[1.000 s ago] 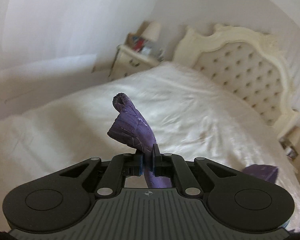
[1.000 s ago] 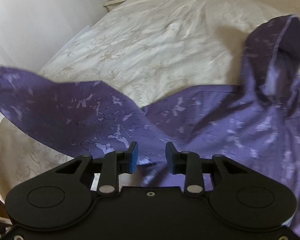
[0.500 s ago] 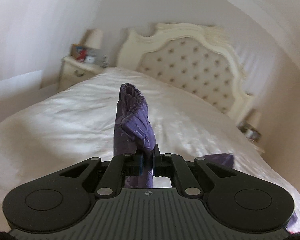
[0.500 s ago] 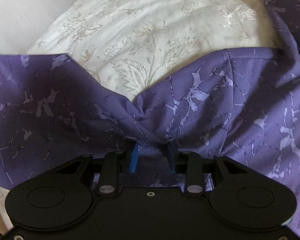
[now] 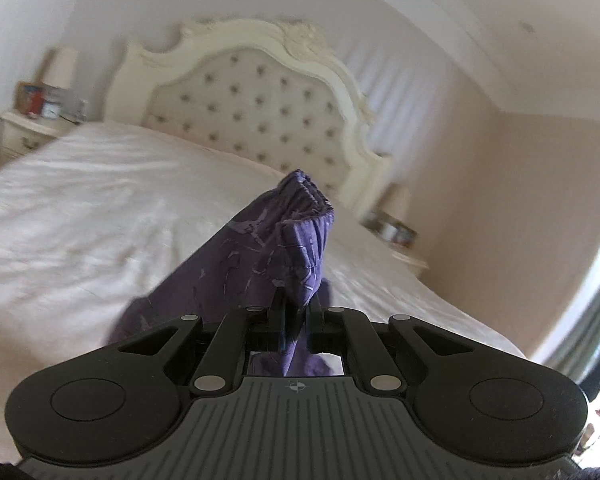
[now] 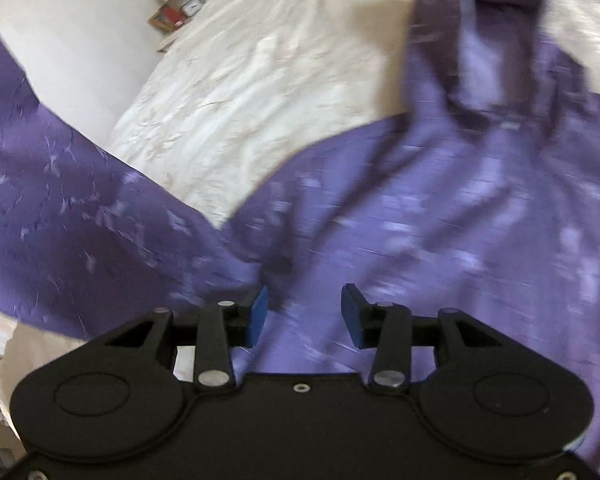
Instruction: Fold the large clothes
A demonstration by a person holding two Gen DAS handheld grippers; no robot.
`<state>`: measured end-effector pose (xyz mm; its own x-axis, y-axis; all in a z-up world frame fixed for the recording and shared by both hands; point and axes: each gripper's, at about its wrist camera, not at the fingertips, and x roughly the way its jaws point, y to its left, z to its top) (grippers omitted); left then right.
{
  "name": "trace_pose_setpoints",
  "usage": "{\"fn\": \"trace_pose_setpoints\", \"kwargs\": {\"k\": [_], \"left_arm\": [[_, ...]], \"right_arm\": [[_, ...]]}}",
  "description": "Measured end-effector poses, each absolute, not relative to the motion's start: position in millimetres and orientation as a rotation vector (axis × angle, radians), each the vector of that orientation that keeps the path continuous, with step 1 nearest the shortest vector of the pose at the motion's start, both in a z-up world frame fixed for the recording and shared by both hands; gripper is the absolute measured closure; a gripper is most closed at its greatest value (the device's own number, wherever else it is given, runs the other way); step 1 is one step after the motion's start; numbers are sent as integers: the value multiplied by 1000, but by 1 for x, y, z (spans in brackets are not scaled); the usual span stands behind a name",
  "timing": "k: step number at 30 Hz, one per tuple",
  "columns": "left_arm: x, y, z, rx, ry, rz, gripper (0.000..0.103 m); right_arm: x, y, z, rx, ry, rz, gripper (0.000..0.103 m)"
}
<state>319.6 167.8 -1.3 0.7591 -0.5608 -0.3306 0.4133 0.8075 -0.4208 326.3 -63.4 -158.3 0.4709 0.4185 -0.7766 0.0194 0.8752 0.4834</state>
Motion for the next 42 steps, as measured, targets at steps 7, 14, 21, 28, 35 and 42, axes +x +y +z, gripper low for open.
{"fn": "trace_pose_setpoints", "kwargs": {"k": [7,14,21,28,35,42], "left_arm": [[340,74,-51,-350,595,-597,95],[364,-1,-111,-321,777,-618,76],[348,-28,-129,-319,839,-628,37],[298,-15,-122,-262,838,-483,35],[277,45,-142,-179,946,-235,35],[280,95,-150,-154,992,-118,35]], "right_arm": [[277,-146,-164,477,1091,135,48],[232,-220,-173,461,1132,50,44],[215,-270,-174,490,1124,36,33],[216,-294,-171,534,1093,76,28],[229,-284,-184,632,1085,138,27],[255,-251,-203,574,1153,96,66]]}}
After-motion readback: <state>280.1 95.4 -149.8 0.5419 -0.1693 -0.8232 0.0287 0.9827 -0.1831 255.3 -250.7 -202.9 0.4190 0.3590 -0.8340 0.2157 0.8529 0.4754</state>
